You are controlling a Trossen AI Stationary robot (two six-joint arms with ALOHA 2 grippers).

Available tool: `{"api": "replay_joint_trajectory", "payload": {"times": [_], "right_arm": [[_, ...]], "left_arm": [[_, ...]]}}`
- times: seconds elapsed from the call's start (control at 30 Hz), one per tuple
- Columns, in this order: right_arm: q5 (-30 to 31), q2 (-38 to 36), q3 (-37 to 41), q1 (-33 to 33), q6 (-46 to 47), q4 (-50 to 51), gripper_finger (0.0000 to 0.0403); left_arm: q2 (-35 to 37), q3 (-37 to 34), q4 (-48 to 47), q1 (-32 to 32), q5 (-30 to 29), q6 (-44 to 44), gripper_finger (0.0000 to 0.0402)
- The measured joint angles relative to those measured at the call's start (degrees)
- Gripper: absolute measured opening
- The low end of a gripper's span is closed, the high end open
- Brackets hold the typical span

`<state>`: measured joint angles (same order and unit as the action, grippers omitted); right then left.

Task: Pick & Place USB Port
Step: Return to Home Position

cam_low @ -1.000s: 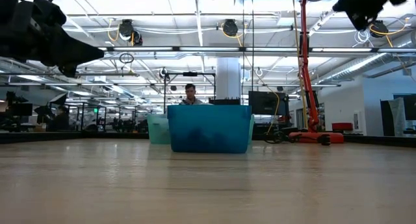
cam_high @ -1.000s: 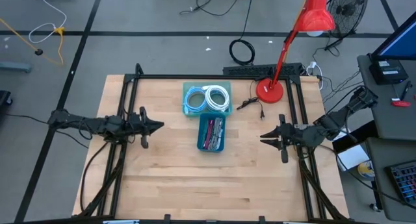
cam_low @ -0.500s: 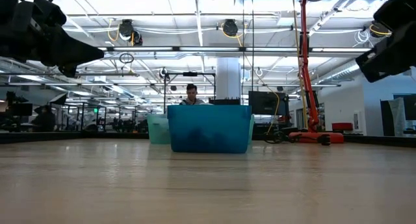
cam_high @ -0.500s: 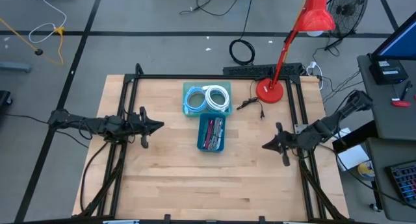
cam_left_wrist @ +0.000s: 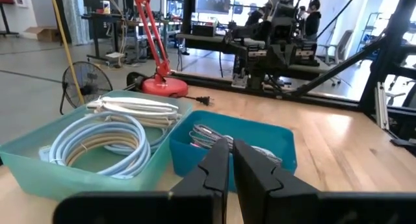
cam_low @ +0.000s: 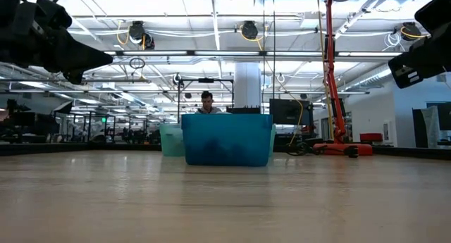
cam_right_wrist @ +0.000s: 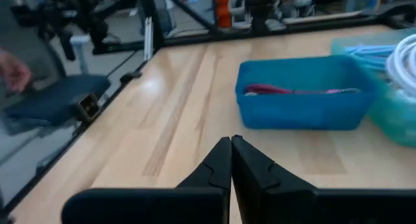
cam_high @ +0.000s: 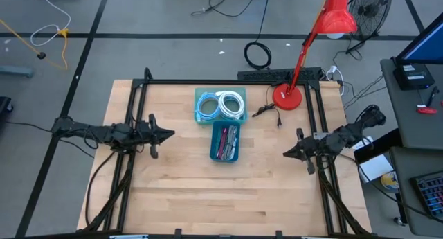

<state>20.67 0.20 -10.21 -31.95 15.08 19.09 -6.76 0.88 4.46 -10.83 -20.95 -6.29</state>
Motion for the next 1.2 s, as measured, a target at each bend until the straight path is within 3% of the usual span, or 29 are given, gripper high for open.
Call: {"api": "replay_joint_trajectory", "payload": {"times": [0.17,0.4,0.7,0.93,1.2], "right_arm": [[-2.0,0.0,1.7,4.8,-1.5,-3.8,0.0000],[-13.6,0.7,6.0,16.0,-2.7,-11.9,0.0000],[-23.8,0.4,6.1,30.5,-7.9,-11.4,0.0000],[-21.5,0.5,6.1,38.3,-9.1,-11.4,0.0000],[-20.9,0.5,6.1,39.5,-6.7,-11.2,0.0000]], "left_arm": [[-0.2,0.0,0.1,0.0,0.2,0.0,0.0024],[-0.2,0.0,0.1,0.0,0.1,-0.1,0.0024],[-0.2,0.0,0.1,0.0,0.0,0.0,0.0024],[-0.2,0.0,0.1,0.0,0.0,-0.1,0.0024],[-0.2,0.0,0.1,0.0,0.0,-0.1,0.0024]]}}
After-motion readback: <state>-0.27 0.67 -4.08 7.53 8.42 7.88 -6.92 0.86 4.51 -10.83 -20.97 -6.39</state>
